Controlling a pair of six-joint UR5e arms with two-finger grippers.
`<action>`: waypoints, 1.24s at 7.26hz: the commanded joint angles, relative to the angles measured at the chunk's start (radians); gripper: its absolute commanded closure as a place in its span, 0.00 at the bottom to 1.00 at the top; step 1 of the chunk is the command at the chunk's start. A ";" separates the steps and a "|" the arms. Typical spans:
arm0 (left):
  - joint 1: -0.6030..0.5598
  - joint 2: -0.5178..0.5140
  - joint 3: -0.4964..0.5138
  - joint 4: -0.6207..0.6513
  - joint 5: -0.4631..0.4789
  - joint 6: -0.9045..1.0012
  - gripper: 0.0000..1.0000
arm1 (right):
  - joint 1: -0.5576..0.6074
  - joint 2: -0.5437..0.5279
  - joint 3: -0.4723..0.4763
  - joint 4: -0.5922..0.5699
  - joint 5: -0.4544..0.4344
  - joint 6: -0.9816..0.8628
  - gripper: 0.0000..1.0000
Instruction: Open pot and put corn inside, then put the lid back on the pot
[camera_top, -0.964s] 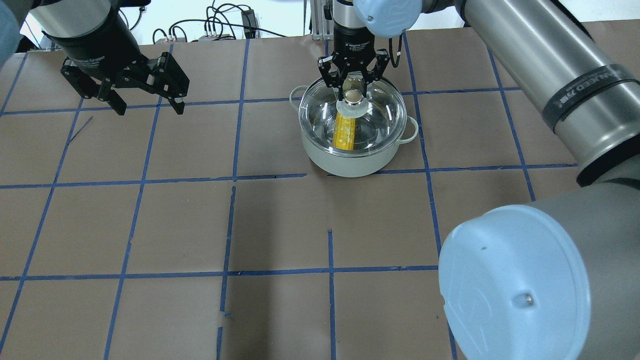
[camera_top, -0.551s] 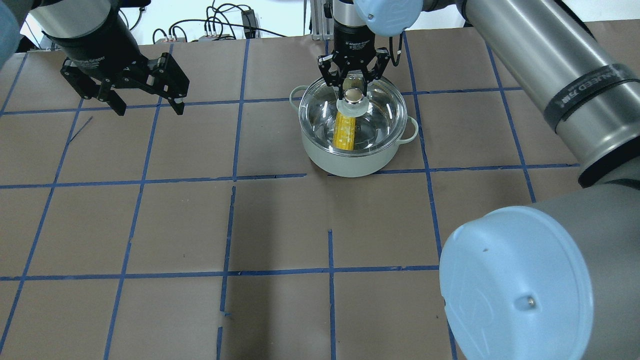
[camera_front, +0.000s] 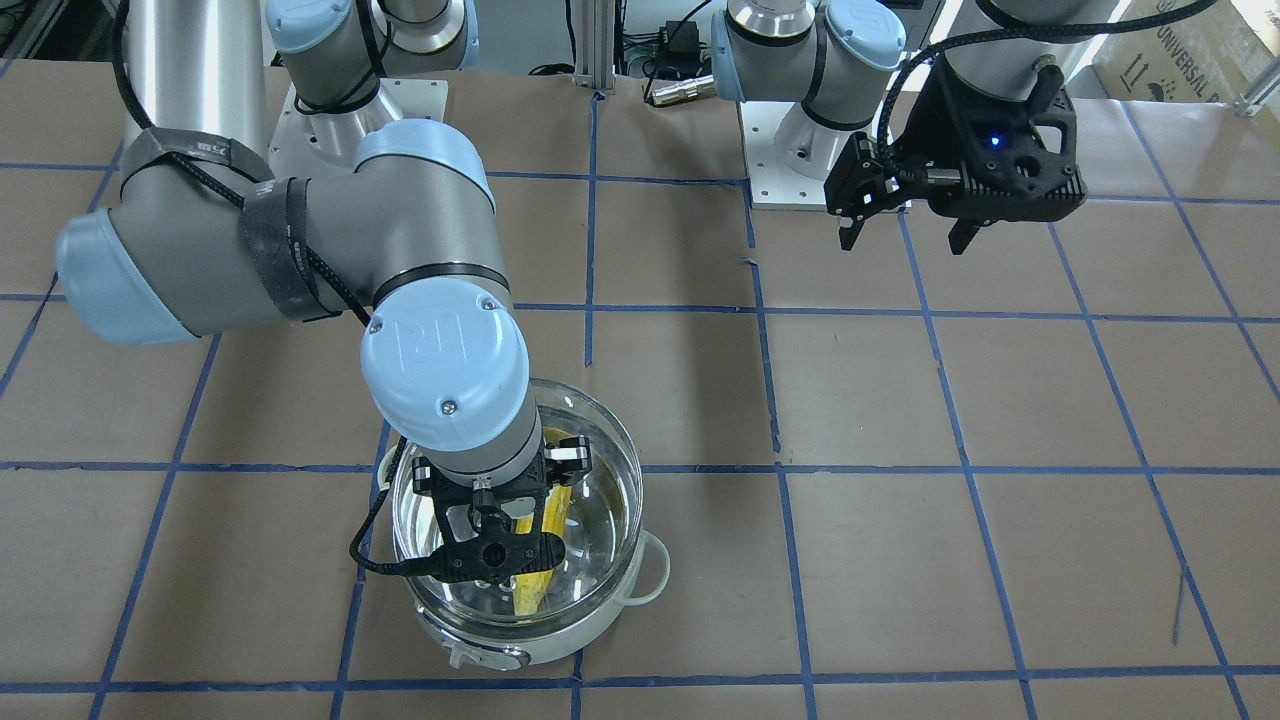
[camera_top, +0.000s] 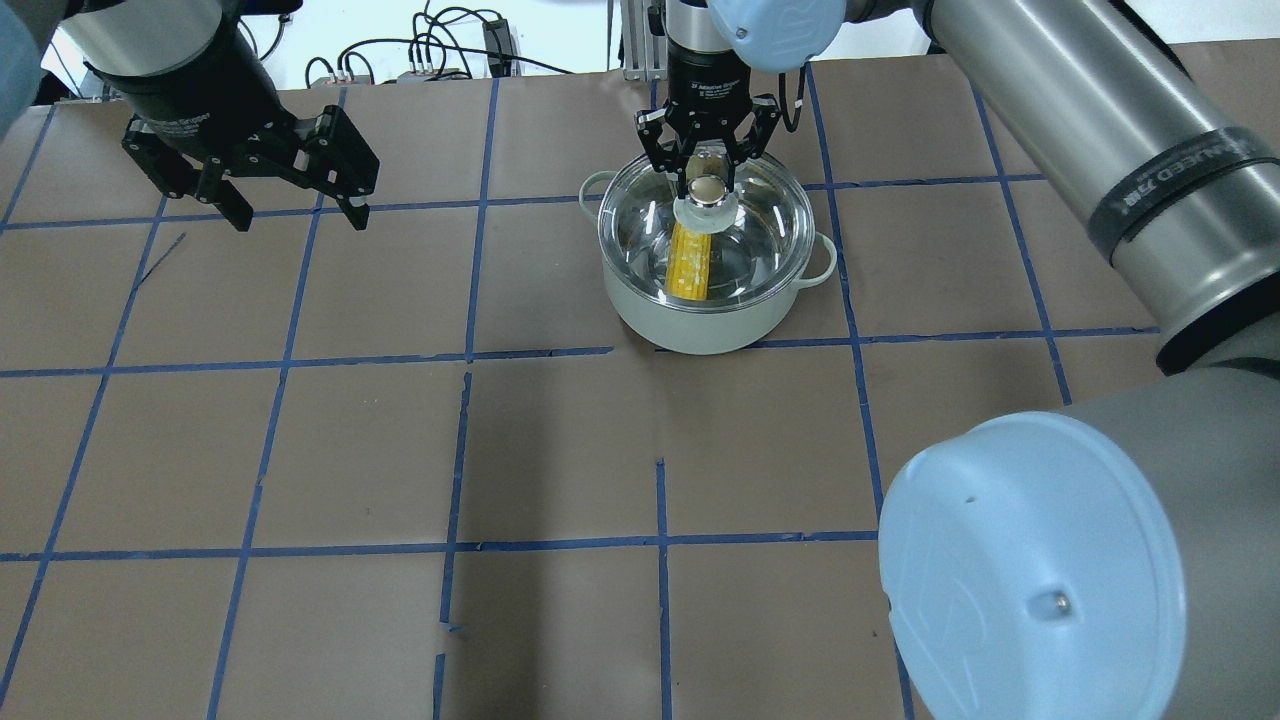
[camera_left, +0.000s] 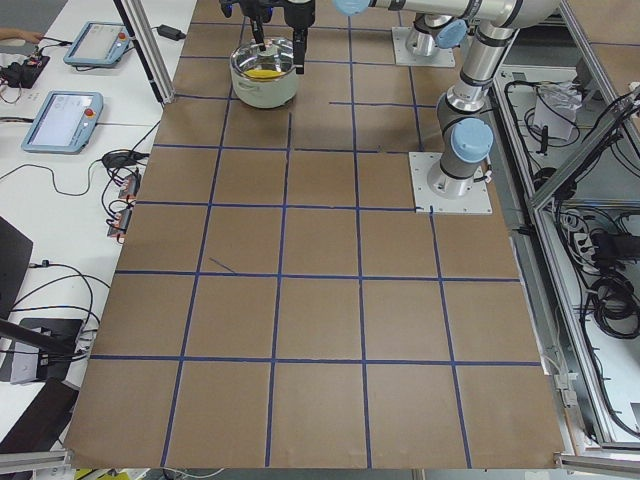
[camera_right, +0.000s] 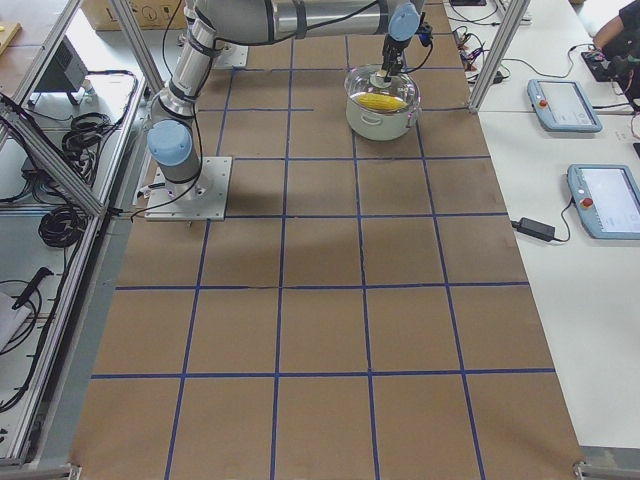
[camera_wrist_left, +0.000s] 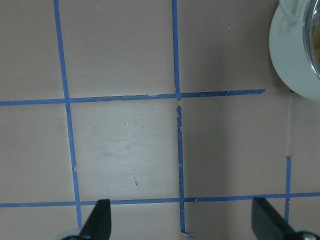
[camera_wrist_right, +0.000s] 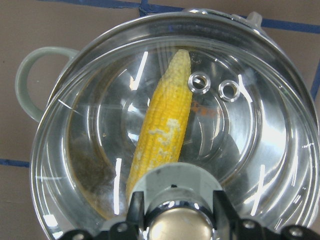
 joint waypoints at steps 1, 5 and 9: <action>0.000 0.000 0.000 0.000 0.000 0.001 0.00 | 0.000 0.001 0.000 -0.002 0.001 -0.001 0.80; 0.000 0.000 0.000 0.000 0.000 0.001 0.00 | 0.000 0.001 -0.002 -0.003 0.001 -0.001 0.80; 0.000 0.000 0.000 0.000 0.000 0.001 0.00 | 0.000 0.004 -0.002 -0.003 0.001 -0.001 0.77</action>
